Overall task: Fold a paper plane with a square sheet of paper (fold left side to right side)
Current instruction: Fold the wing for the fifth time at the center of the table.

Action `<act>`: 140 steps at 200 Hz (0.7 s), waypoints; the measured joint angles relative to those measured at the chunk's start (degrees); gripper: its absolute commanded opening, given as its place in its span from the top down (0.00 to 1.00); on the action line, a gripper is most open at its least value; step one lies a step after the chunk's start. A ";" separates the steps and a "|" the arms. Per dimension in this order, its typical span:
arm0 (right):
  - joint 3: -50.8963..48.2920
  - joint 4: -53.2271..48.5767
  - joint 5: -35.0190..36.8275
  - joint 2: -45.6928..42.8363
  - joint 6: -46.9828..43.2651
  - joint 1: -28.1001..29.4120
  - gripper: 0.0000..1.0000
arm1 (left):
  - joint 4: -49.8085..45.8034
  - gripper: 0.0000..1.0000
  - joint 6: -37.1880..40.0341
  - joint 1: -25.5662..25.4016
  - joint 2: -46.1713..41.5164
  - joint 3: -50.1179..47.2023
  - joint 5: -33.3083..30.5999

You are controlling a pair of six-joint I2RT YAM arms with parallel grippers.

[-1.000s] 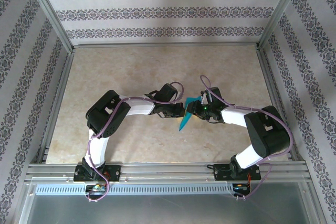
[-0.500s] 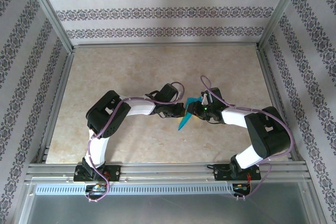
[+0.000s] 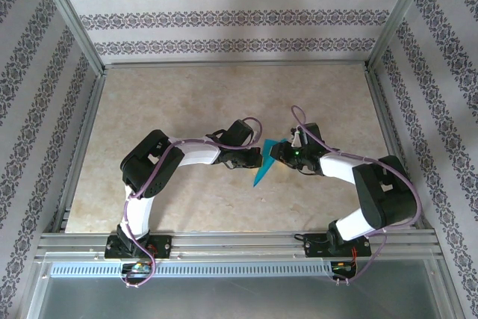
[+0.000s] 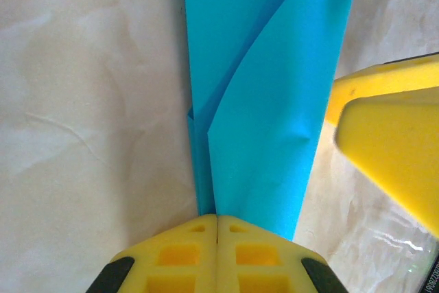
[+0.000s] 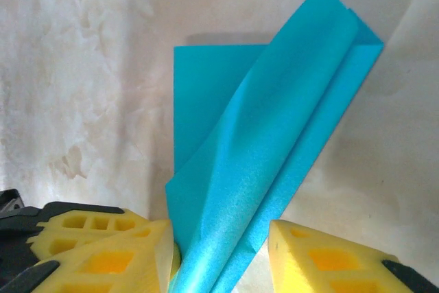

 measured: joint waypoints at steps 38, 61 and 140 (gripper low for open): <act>-1.03 -1.81 -0.26 -3.58 -1.18 -1.70 0.73 | 0.00 1.00 0.07 -0.37 0.00 0.00 -0.48; -1.05 -2.27 -1.29 -5.14 -1.07 -2.38 0.87 | 0.00 1.00 0.07 -0.39 0.00 0.00 -0.50; 2.97 -2.38 -3.74 -0.70 -1.16 -0.37 0.99 | 0.00 1.00 0.07 -0.74 -0.09 0.00 -0.96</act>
